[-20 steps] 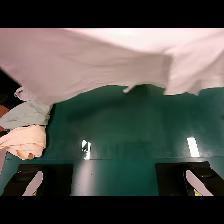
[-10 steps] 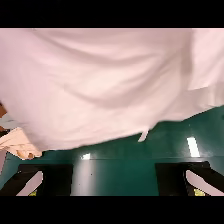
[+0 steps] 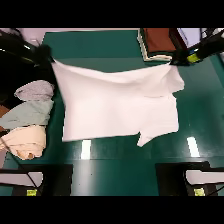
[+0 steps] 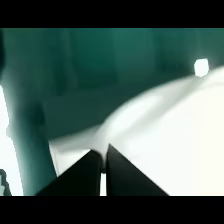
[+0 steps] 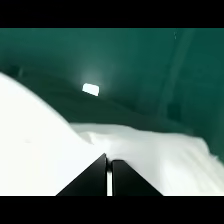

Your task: Fold the shirts.

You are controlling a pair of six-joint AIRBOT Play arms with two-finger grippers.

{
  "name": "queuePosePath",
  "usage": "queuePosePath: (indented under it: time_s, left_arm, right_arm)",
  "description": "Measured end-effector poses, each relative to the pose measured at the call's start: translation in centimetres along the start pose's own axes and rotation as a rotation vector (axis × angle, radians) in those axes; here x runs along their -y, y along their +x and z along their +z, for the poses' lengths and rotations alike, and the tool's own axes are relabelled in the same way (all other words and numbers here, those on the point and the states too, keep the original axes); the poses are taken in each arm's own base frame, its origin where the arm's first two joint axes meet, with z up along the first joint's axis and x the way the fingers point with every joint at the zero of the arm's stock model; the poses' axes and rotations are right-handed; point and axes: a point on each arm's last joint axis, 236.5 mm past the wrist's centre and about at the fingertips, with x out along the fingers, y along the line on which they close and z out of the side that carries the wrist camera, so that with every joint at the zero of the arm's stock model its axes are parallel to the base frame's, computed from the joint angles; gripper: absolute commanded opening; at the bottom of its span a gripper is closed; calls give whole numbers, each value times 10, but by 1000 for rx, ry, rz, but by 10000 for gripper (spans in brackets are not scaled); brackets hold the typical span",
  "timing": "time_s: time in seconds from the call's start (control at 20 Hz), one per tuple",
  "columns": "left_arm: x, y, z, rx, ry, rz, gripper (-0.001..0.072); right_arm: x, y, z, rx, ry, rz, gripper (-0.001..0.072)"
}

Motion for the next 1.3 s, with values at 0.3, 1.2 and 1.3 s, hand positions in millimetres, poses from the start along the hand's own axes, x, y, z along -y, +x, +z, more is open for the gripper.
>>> queuePosePath:
  time_s: [0.3, 1.2, 1.3]
  left_arm:
    - [-36, 46, -18, -84, -80, 77, 549]
    - [-45, 54, -292, -393, -214, 59, 549]
    - [-33, 61, -295, -380, -191, 37, 530]
  right_arm:
    - [21, 33, 7, -3, 65, 20, 409]
    - [-42, -5, -123, -115, 45, 221, 408]
    - [-45, -9, -123, -102, 39, 221, 408]
